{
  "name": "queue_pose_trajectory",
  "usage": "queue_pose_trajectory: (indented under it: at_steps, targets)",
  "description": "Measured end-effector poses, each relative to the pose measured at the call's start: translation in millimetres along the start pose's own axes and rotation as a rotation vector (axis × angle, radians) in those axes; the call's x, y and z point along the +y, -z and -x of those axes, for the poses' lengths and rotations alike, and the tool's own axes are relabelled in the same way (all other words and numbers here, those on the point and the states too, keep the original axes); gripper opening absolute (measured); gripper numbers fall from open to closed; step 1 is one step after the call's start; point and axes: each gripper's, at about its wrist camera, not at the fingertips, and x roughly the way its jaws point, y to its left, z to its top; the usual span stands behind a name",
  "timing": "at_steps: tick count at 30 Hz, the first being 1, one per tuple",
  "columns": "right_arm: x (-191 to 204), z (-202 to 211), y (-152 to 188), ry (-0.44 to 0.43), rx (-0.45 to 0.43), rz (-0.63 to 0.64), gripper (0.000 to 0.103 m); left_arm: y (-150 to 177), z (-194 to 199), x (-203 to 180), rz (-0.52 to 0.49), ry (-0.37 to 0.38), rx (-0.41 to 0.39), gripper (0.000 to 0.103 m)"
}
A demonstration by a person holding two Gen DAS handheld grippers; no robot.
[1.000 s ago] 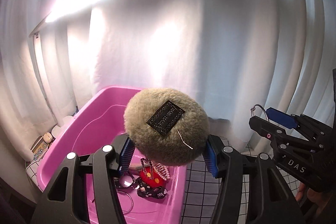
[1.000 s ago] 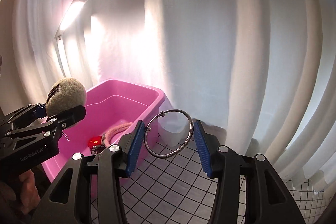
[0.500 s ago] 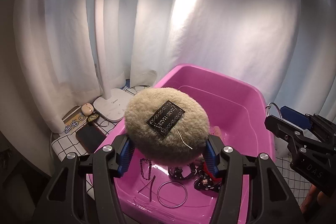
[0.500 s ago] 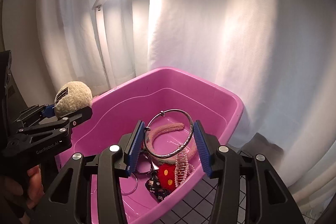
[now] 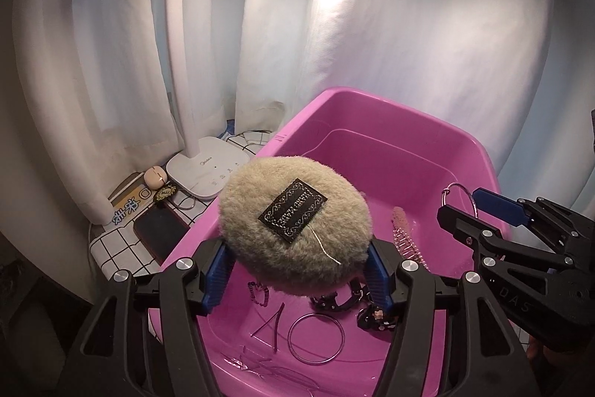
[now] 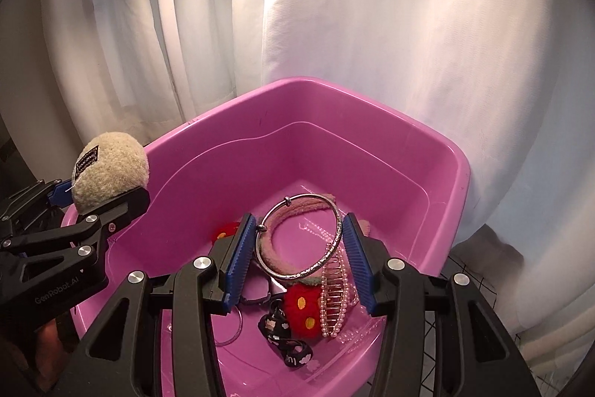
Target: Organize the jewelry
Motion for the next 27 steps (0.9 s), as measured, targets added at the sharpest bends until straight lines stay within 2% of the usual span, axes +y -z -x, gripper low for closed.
queue_pose_trajectory:
  at_steps: [4,6,7,14,27]
  targets:
    - [2.5,-8.0,-1.9,0.034,0.024,0.007,0.049,0.8,-4.2,2.6,0.011,-0.003,0.026,0.067]
    - [3.6,-8.4,-2.3,0.053,0.033,0.013,0.060,1.2,-5.6,5.5,0.026,-0.013,0.036,0.080]
    - [4.1,-7.3,-2.6,0.063,0.032,0.013,0.063,1.3,-5.3,7.5,0.033,-0.013,0.036,0.082]
    - [2.3,-2.3,-0.8,0.067,0.031,-0.006,0.064,2.0,-3.1,12.6,0.053,-0.023,0.052,0.094]
    - [1.1,10.4,3.3,0.069,0.009,-0.027,0.064,6.8,4.5,6.1,0.034,-0.031,0.054,0.094]
